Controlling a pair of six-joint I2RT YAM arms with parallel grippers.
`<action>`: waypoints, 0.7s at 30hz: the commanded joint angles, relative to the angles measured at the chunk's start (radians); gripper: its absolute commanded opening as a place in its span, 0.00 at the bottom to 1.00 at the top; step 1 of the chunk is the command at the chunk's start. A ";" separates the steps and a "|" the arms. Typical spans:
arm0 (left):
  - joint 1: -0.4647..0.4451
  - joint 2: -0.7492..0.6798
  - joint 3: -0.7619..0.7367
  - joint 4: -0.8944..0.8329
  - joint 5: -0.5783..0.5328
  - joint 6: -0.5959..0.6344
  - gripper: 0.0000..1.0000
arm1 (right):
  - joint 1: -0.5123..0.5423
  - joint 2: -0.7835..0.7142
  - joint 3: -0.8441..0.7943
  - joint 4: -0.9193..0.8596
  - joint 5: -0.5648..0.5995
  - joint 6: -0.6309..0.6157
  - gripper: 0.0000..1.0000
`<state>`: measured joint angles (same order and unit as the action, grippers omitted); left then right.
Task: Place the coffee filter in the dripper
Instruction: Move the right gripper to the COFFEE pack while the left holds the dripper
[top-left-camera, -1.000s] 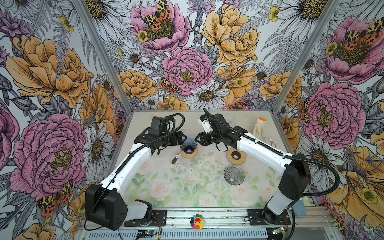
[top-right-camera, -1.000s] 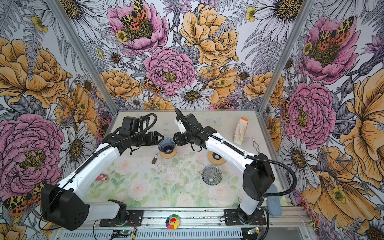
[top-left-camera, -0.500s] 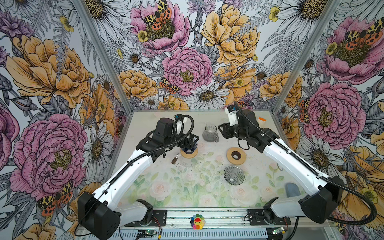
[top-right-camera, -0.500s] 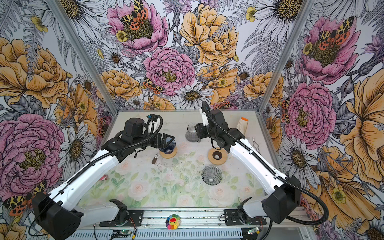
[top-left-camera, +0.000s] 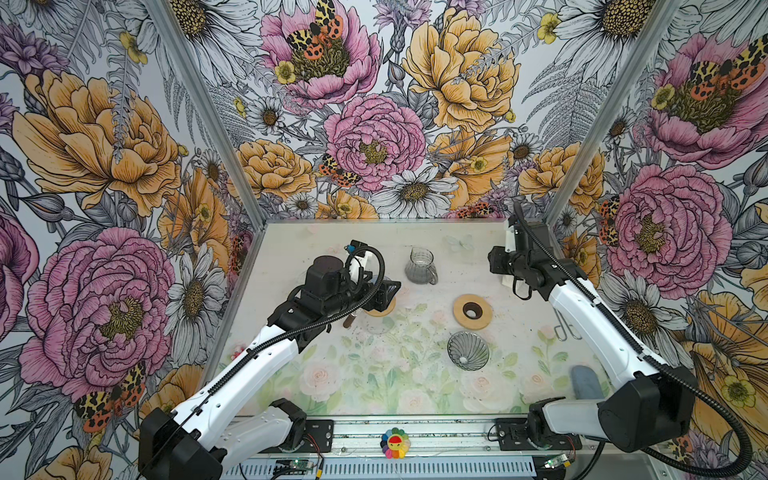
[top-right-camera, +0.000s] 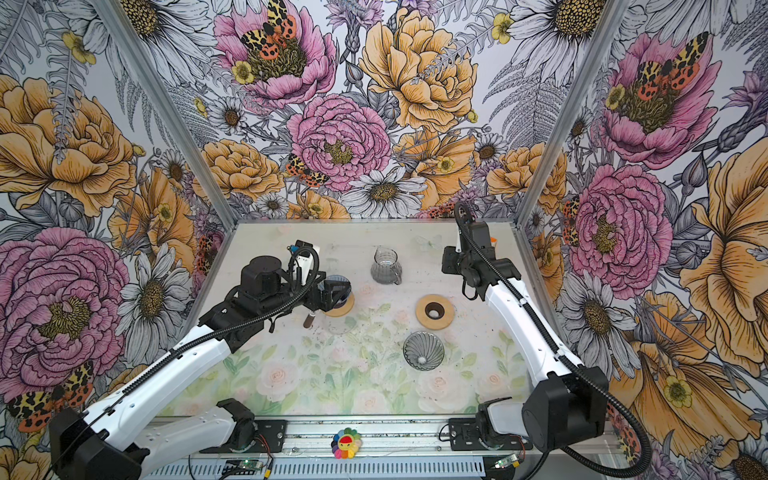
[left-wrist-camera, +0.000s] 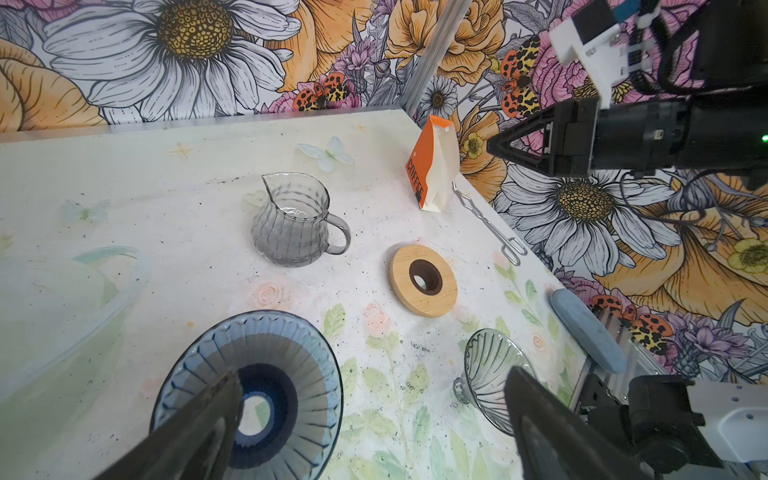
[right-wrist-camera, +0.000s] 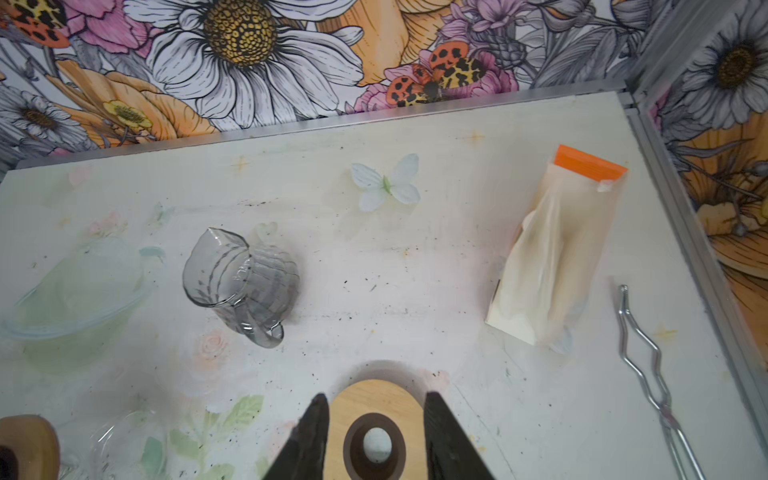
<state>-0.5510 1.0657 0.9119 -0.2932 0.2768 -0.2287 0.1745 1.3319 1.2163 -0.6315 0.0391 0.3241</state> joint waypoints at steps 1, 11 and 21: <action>-0.012 0.000 -0.014 0.063 -0.017 0.005 0.99 | -0.049 0.024 -0.006 -0.005 0.006 0.015 0.38; -0.023 0.108 -0.010 0.145 0.022 -0.023 0.99 | -0.163 0.108 -0.107 0.105 -0.041 0.104 0.30; -0.027 0.182 0.034 0.147 0.036 -0.020 0.99 | -0.228 0.202 -0.095 0.171 -0.063 0.080 0.30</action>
<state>-0.5720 1.2396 0.9047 -0.1776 0.2882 -0.2367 -0.0410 1.5116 1.0908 -0.5087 -0.0204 0.4103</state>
